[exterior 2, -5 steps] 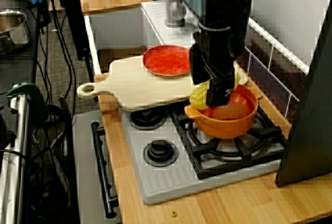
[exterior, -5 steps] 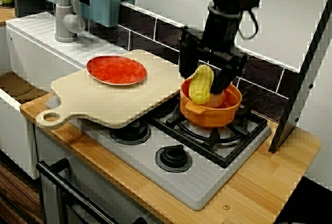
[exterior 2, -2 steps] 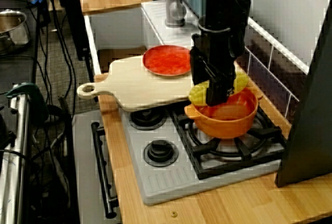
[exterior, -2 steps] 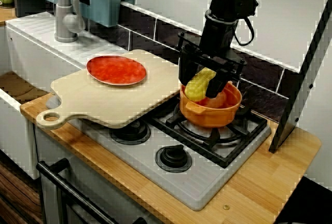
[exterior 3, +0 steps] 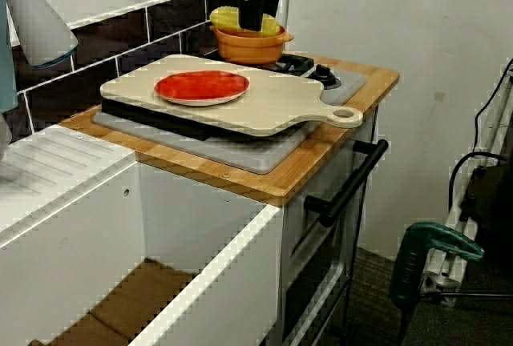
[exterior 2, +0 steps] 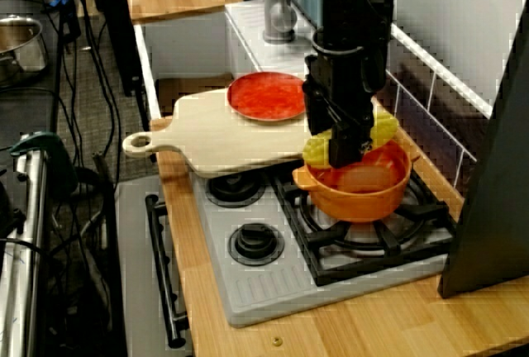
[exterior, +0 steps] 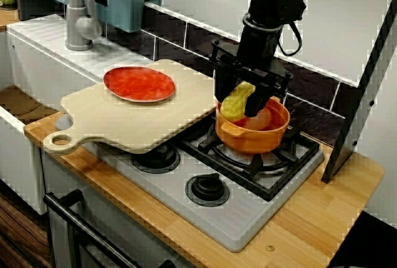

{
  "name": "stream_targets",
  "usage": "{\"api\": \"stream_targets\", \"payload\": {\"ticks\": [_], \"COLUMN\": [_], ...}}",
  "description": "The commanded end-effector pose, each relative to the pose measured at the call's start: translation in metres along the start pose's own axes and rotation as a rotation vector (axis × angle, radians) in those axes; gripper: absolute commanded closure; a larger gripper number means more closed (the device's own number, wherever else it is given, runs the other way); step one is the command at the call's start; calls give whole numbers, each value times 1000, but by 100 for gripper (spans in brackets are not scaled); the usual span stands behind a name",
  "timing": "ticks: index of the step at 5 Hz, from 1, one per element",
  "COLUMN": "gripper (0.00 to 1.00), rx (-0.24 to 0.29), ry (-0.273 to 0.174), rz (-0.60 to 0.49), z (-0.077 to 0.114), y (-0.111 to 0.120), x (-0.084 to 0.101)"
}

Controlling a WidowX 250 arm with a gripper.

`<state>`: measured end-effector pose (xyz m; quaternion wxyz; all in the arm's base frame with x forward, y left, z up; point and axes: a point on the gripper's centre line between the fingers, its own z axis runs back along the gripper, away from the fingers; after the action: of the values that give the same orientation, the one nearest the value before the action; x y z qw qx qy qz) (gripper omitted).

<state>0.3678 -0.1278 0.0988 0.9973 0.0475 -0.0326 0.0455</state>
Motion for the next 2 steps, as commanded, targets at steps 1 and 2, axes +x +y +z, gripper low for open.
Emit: {"api": "stream_targets", "payload": {"ticks": [1,2], "gripper": [100,100], "rx": [-66,-105], "ry": [-92,-120], "rz": [36,57], "z": [43,60], "y": [22,37], "x": [-7,-13]}}
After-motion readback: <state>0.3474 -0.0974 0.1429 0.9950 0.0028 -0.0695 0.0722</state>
